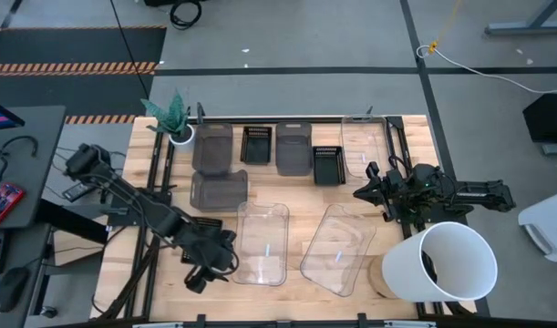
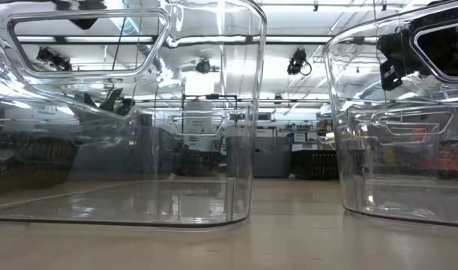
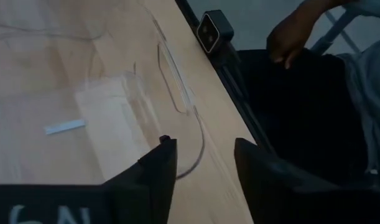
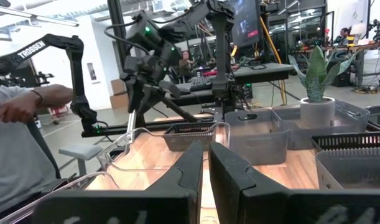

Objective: Stack baskets by color
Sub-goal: Stack the bottom left transparent bin on the bottom right transparent bin

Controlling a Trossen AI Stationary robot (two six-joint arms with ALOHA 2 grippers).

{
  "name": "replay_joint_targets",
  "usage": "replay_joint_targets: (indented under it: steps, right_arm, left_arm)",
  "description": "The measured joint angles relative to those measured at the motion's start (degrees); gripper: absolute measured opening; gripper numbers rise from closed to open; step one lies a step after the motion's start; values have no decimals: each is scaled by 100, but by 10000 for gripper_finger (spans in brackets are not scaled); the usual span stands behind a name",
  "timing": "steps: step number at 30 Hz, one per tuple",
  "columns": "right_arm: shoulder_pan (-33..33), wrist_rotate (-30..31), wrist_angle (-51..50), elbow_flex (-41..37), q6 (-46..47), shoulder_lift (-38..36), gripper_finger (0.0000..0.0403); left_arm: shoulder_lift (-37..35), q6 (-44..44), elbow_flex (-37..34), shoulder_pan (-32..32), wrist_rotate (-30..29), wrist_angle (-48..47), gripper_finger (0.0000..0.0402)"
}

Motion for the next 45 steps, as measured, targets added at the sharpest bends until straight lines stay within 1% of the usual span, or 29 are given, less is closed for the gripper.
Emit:
replay_joint_targets:
  steps: [3, 7, 10, 13, 17, 23, 27, 31, 34, 38, 45]
  right_arm:
    - [1, 1, 0, 1, 0, 0, 34]
    - [2, 0, 0, 0, 0, 0, 34]
    - [2, 0, -2, 1, 0, 0, 34]
    - [0, 1, -2, 0, 0, 0, 34]
    - [0, 2, 0, 0, 0, 0, 34]
    - [0, 2, 43, 1, 0, 0, 34]
    - [1, 1, 44, 0, 0, -1, 34]
    - [2, 0, 61, 1, 0, 0, 34]
    - [2, 0, 99, 0, 0, 0, 34]
    - [2, 0, 155, 2, 0, 0, 34]
    - [2, 0, 212, 2, 0, 0, 34]
  left_arm:
    - [134, -7, 220, 1, -57, -55, 180]
    - [411, -22, 542, 2, -181, -219, 177]
    - [691, -22, 934, -14, -253, -632, 173]
    - [912, -26, 1269, -111, -264, -1119, 174]
    - [1006, -44, 1444, -341, -422, -1202, 185]
    - [1008, -60, 1448, -384, -972, -632, 220]
    - [1151, 98, 1398, -359, -1570, 190, 242]
    - [1424, 409, 1391, -291, -1882, 925, 249]
    - [1641, 430, 1391, -202, -1928, 1209, 245]
    - [1858, 306, 1391, -170, -1969, 1151, 235]
    - [2105, -169, 1385, -219, -1892, 533, 227]
